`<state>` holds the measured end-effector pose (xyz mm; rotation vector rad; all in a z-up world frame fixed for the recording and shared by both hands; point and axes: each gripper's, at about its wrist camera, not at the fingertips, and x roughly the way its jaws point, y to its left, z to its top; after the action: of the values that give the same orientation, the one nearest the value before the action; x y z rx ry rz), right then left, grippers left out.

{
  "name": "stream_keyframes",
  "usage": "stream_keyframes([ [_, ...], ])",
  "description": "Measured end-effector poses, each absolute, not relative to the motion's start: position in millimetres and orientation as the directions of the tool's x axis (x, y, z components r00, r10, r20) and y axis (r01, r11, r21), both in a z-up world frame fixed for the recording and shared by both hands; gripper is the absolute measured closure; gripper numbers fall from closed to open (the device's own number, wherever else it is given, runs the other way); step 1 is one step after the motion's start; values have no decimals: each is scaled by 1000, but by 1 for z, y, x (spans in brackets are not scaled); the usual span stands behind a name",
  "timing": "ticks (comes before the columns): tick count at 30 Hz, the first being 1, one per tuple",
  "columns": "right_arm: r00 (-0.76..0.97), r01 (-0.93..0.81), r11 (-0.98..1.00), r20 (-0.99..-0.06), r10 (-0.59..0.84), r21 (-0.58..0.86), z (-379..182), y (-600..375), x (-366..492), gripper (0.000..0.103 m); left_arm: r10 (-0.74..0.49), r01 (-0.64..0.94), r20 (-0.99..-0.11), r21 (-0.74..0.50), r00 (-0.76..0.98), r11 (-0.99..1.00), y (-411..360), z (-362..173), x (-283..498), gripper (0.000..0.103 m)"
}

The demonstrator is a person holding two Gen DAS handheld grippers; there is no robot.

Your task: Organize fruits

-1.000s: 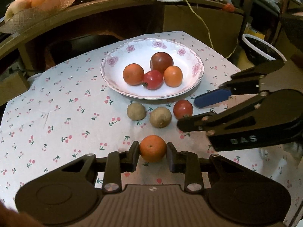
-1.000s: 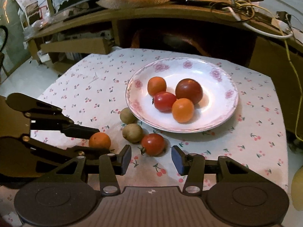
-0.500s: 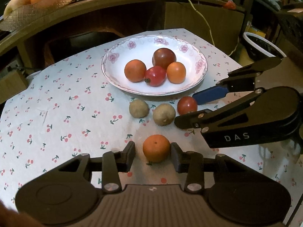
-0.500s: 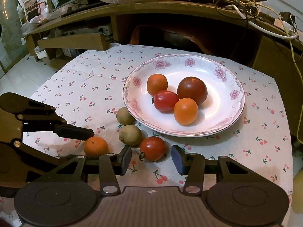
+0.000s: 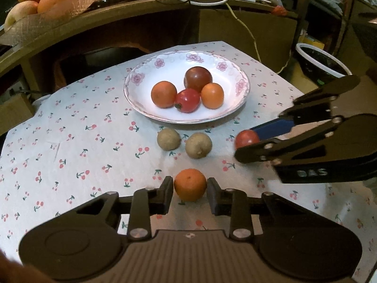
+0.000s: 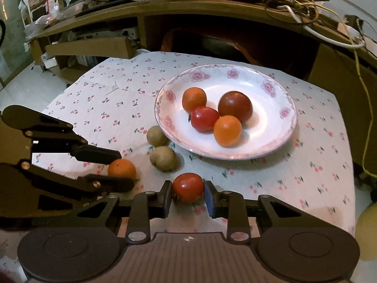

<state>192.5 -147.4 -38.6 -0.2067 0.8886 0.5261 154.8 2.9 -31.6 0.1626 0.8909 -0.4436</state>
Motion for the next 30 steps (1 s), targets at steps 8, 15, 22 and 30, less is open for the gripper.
stream_keyframes([
  [8,512,-476,879,-803,305,30,-41,-153,163,73,-302,444,-786,-39,539,895,3,-40,149,66],
  [15,529,-424,904,-795,297,55,-42,-165,155,71,-296,436,-779,-33,552,900,-3,-41,158,61],
  [22,526,-458,887,-790,316,50,-45,-167,155,59,-287,432,-775,-20,563,901,-3,-42,158,58],
  [30,516,-466,884,-796,315,48,-42,-167,156,74,-282,426,-790,-29,545,904,-7,-37,158,67],
])
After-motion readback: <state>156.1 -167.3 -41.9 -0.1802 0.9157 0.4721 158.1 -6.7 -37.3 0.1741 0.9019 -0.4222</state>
